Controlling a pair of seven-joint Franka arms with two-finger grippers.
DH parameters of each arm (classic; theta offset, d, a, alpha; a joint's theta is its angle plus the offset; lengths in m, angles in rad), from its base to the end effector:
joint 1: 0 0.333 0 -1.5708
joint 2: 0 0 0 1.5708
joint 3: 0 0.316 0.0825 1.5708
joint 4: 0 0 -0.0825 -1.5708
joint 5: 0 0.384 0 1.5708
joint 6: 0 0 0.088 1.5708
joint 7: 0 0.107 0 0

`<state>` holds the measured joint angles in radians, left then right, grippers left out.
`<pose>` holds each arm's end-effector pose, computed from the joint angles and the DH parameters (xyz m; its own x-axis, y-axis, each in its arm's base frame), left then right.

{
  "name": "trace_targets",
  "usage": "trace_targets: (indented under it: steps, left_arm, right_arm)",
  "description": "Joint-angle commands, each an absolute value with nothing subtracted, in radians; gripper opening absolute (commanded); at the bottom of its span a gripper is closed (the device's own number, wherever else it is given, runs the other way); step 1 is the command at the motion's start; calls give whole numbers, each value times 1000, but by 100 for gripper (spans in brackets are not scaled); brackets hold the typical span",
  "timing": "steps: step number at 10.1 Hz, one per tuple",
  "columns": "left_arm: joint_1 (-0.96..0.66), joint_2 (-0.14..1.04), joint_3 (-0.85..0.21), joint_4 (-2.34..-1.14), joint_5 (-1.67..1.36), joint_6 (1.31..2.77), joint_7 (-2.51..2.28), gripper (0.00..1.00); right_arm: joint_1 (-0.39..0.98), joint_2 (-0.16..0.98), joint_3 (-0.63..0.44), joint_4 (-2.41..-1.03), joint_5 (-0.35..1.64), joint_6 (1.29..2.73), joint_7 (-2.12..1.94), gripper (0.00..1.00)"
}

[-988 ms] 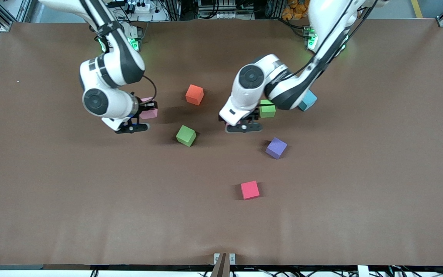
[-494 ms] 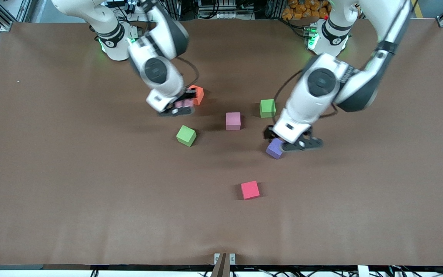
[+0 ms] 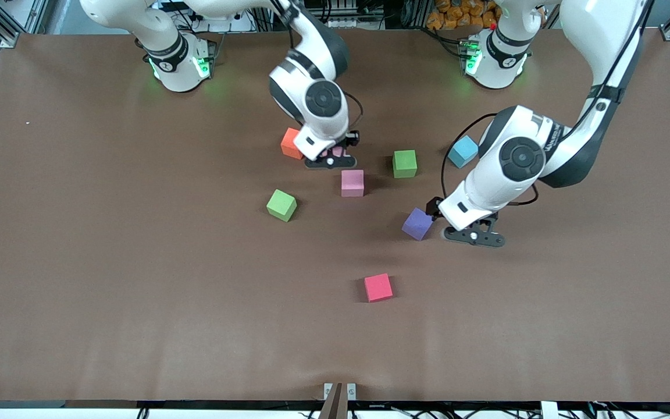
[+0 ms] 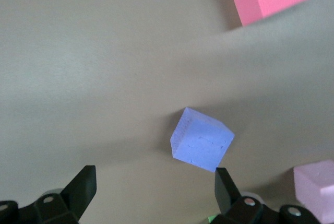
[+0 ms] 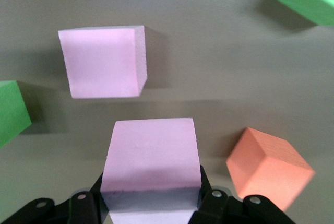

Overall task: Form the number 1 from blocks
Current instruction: 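Carry the pink cube with the right gripper while the left gripper reaches purple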

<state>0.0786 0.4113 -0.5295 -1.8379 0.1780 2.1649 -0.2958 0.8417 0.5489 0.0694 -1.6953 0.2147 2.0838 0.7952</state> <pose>0.5819 -0.2483 0.3304 0.9745 -0.2217 -0.0355 -0.2198 -0.9742 0.0502 0.3980 0.5235 0.2669 0.9645 -0.0092 -0.2640 -0.0148 -0.9997 -0.0192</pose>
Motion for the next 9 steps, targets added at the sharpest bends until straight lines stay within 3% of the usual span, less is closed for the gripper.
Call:
trace_targets:
  steps: [1, 4, 9]
  left_arm:
    - [78, 431, -531, -1871, 207, 2172, -239, 100]
    - [68, 469, -531, -1884, 209, 2181, -226, 100]
    - [19, 587, -529, -1876, 213, 2341, -201, 100]
  right_arm:
    - [873, 630, 64, -1614, 250, 2075, 841, 0]
    - [900, 634, 63, -1614, 302, 2080, 842, 0]
    - [904, 672, 60, -1612, 296, 2155, 819, 0]
